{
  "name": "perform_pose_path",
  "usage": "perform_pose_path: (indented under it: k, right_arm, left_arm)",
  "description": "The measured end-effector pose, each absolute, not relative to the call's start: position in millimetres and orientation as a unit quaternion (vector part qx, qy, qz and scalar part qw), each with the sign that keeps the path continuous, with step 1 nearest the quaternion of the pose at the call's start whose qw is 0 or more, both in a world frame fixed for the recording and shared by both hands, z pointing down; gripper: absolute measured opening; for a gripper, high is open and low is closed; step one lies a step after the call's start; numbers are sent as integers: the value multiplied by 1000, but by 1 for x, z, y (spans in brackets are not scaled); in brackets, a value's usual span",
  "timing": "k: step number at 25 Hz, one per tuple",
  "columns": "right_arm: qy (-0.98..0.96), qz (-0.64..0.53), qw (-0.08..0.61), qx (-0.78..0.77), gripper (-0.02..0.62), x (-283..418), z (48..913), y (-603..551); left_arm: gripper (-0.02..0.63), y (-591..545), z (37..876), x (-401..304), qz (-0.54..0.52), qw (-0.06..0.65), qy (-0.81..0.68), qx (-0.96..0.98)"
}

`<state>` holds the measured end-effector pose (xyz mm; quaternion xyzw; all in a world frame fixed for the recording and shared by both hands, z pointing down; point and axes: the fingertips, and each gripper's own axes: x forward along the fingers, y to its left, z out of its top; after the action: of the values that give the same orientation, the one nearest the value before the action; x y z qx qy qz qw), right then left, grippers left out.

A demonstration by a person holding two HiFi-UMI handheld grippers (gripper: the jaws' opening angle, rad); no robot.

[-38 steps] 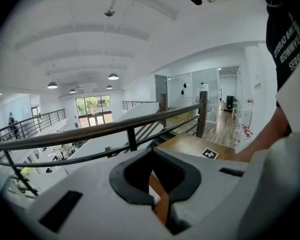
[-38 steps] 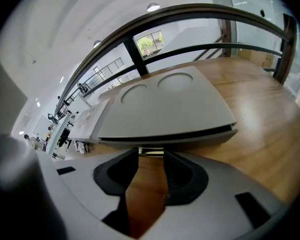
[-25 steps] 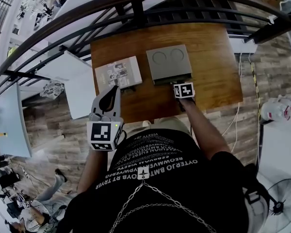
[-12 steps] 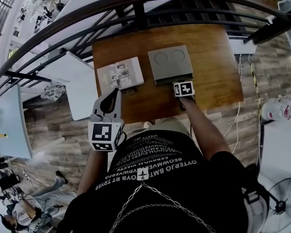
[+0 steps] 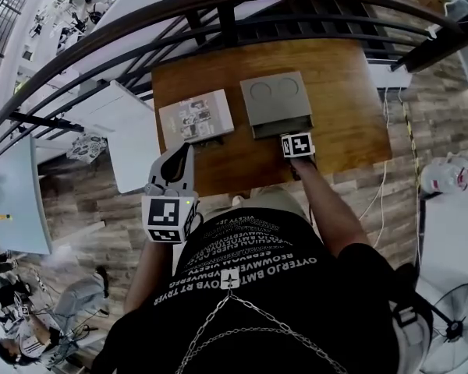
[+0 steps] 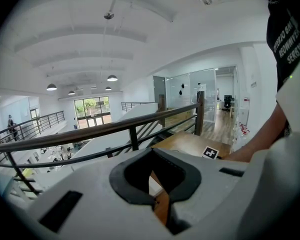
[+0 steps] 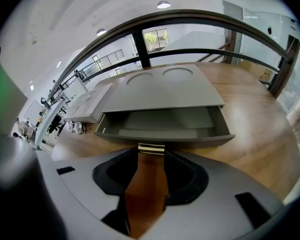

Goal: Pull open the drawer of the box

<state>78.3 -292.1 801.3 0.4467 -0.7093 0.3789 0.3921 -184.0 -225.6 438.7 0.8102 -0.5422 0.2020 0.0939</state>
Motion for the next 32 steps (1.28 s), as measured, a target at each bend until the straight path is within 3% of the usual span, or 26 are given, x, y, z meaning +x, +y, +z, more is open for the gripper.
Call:
perform_pose_path:
  k: [32]
  right_arm:
    - [-698,385,400,453,163,100,795,-191]
  left_arm:
    - [6,-141,430,-183,192,78,-520,828]
